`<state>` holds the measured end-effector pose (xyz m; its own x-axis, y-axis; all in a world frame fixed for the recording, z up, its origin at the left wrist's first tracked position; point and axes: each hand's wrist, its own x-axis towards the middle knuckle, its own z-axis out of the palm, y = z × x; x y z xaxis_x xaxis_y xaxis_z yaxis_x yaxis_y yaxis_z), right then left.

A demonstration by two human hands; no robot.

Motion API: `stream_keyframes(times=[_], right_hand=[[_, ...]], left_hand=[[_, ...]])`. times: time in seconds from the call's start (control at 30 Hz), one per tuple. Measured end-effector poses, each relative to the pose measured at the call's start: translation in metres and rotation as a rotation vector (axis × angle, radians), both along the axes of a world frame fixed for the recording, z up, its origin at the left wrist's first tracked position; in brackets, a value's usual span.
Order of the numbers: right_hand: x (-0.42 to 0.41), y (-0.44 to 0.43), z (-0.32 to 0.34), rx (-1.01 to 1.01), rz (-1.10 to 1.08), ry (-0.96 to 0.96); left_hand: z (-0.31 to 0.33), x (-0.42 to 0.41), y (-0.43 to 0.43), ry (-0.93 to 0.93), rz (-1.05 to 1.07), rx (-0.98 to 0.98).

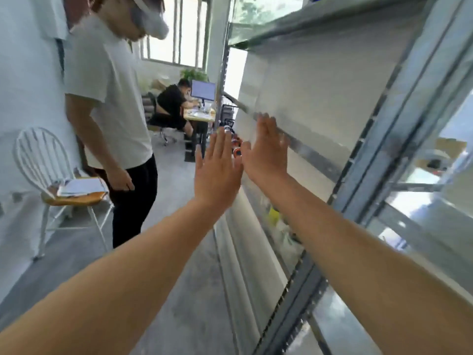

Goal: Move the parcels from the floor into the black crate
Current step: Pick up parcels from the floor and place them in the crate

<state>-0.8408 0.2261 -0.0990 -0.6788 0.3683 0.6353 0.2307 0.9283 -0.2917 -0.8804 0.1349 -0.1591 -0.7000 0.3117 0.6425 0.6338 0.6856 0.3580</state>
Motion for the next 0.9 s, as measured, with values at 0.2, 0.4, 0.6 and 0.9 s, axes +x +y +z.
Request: stream_keyframes(times=[0.2, 0.4, 0.6, 0.9], right_hand=[[0.085, 0.005, 0.122, 0.222, -0.145, 0.145], [0.159, -0.011, 0.141, 0.289, -0.376, 0.218], [0.243, -0.031, 0.098, 0.188, -0.594, 0.162], [0.392, -0.084, 0.080, 0.224, -0.939, -0.033]], left_hand=[[0.125, 0.056, 0.005, 0.241, -0.117, 0.108], [0.152, 0.094, 0.004, 0.353, -0.311, 0.129], [0.121, 0.149, 0.006, 0.325, -0.564, 0.091], [0.106, 0.298, 0.002, 0.267, -0.849, 0.085]])
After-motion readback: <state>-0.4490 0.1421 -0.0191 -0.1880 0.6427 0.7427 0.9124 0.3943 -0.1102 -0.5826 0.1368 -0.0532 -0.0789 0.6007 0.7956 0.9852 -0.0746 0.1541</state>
